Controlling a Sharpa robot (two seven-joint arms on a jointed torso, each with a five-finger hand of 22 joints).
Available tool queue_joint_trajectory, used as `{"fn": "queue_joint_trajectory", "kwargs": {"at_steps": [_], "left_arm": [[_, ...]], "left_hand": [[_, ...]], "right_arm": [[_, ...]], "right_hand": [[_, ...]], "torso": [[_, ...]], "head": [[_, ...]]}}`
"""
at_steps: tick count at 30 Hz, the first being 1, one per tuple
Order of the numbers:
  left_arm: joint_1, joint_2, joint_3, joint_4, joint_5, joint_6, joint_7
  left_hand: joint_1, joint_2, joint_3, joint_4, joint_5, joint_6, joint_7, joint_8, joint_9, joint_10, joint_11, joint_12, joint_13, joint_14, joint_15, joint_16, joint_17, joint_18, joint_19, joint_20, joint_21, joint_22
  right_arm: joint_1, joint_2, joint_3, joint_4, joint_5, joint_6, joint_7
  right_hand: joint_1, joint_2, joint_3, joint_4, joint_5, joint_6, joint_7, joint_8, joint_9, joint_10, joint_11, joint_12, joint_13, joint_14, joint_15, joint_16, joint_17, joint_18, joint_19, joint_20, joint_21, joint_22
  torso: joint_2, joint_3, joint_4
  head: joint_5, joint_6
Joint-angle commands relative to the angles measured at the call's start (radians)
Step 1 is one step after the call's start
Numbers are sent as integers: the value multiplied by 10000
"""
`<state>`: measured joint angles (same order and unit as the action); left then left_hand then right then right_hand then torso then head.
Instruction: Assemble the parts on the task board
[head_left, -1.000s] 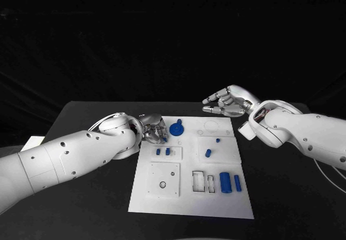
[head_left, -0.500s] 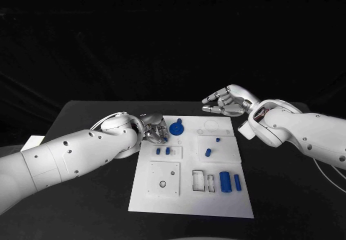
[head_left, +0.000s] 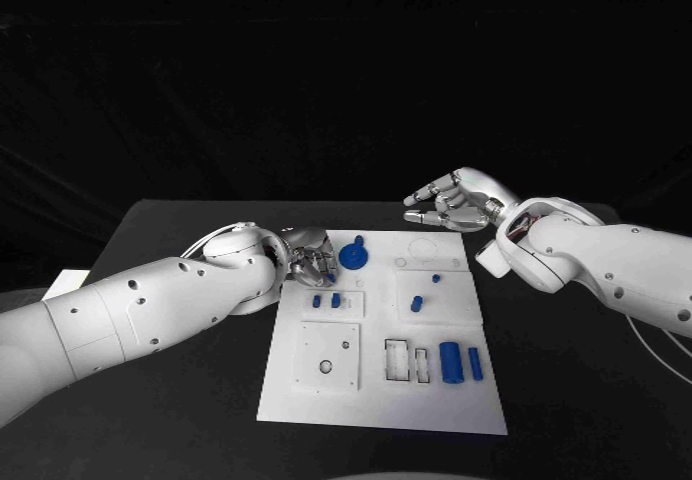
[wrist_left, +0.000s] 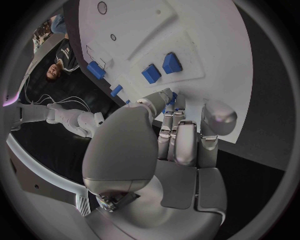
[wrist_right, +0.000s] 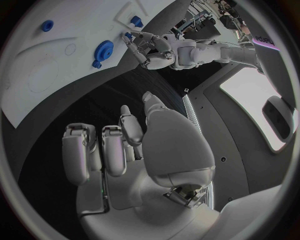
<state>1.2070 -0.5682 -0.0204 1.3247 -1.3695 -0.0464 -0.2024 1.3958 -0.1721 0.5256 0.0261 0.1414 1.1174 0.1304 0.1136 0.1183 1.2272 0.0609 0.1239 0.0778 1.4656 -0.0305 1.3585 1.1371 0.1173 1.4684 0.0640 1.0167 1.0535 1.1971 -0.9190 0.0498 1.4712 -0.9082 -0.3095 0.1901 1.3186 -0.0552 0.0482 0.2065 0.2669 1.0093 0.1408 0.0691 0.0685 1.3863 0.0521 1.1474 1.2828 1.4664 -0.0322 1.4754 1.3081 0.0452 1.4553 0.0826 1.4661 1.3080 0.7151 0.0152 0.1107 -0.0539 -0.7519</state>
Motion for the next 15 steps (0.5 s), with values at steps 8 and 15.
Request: {"fn": "queue_joint_trajectory", "kwargs": {"at_steps": [8, 15], "left_arm": [[-21, 6, -26, -44, -56, 421, -180], [-21, -19, -27, -85, -56, 350, -213]], "left_hand": [[-331, -232, -74, -14, 30, -930, 286, -537, -312, -435, 259, -401, -71, 260, 231, 6, -214, -70, 89, 145, -66, 23], [-371, -286, -61, -12, 35, -1337, 315, -536, -475, -579, 308, -526, -80, 240, 275, -6, -297, -59, 78, 200, -109, 4]], "right_arm": [[-6, 18, 2, -21, -25, 148, 74], [-6, 20, 1, -34, -26, 149, 30]], "right_hand": [[-33, 65, -67, 20, 69, -68, -13, 7, 10, -43, -6, -40, -10, 655, 93, -57, 833, 63, -53, 7, -44, 238], [-36, 68, -69, 22, 70, -68, -13, 7, 10, -48, -6, -51, -19, 650, 93, -70, 811, 67, -62, 7, -53, 219]], "torso": [[-7, 1, 1], [-3, 0, -2]], "head": [[-17, -25], [-1, -19]]}}
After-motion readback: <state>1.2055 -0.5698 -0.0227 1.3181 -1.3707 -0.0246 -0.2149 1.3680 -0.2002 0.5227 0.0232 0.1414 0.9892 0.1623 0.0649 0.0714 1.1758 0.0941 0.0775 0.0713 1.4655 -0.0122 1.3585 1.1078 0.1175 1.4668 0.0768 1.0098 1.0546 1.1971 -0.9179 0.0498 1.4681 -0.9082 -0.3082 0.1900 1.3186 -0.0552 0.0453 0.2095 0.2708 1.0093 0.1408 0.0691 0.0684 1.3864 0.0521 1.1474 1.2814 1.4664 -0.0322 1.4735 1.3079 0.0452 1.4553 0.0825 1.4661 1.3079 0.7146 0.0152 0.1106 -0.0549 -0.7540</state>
